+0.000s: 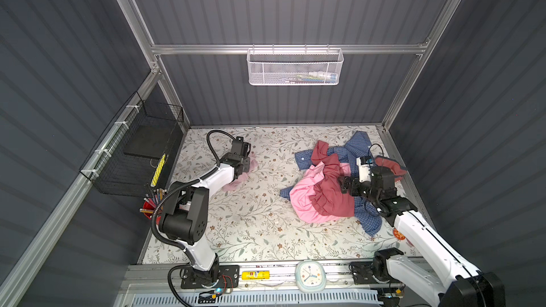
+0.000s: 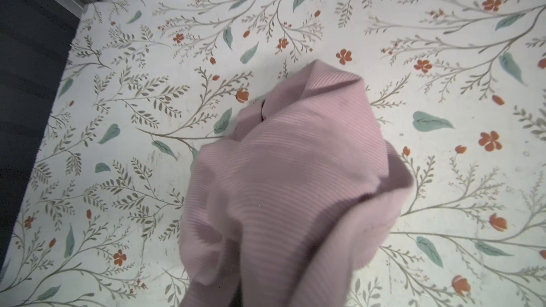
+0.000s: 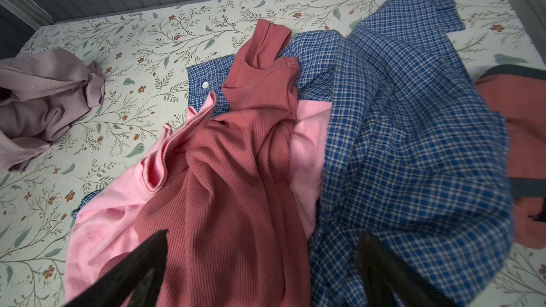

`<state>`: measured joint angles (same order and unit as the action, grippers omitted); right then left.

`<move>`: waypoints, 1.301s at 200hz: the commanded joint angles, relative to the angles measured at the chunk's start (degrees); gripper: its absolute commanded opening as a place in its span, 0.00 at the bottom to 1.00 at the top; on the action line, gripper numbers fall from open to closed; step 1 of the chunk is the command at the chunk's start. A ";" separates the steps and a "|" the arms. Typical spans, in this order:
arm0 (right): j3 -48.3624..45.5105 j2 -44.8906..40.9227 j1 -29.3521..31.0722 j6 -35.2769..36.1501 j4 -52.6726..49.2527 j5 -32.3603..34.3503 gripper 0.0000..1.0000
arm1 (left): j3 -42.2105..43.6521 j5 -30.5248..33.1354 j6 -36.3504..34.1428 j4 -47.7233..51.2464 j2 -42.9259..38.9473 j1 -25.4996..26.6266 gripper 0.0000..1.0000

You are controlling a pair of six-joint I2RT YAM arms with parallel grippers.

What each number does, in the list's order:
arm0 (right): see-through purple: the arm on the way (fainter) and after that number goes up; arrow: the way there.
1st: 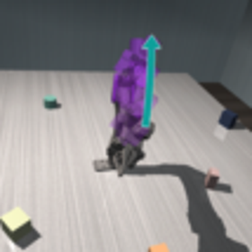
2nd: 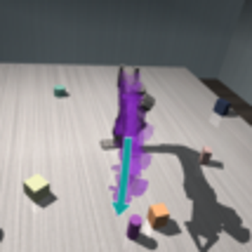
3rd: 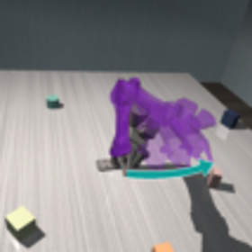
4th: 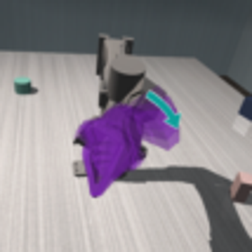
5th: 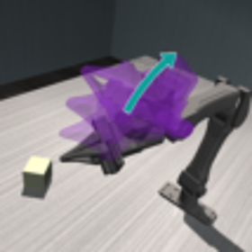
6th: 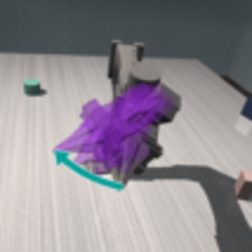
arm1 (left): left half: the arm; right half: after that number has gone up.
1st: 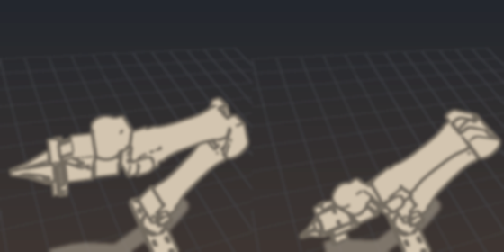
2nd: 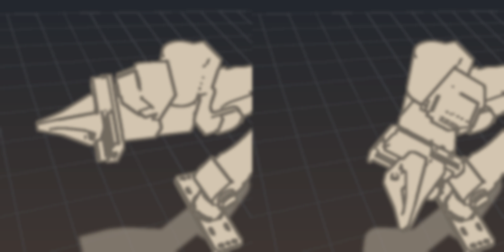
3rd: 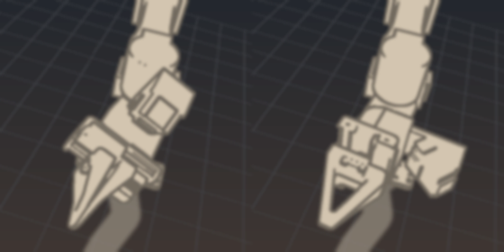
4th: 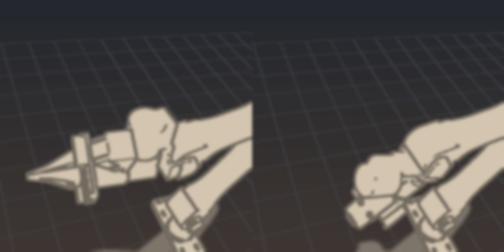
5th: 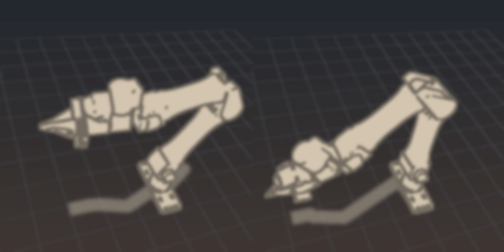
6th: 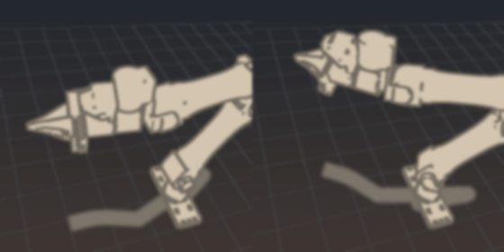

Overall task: Pick out a specific cloth from the pile
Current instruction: 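Lower the pink shirt onto the clear table area with the left gripper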

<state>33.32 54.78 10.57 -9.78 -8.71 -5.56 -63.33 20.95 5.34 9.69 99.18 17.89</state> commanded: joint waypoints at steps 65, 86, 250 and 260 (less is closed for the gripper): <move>0.52 -1.18 0.20 1.46 -1.49 1.70 0.99 | -2.74 -4.79 4.23 4.42 6.08 -0.71 0.16; 0.59 -1.08 0.24 1.44 -1.47 1.87 0.99 | -2.39 -4.87 4.54 4.12 6.00 -0.75 0.43; 3.41 0.39 -0.20 3.41 -2.32 3.25 0.99 | 6.77 -4.34 8.65 4.42 -12.12 -0.09 0.94; 3.67 0.63 -0.20 3.52 -2.20 3.03 0.99 | 6.02 -5.13 8.96 5.43 -10.28 -0.14 0.93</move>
<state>35.03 54.74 10.48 -6.98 -10.79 -2.39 -57.47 16.62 11.62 11.62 86.70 17.58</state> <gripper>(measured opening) 0.991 0.938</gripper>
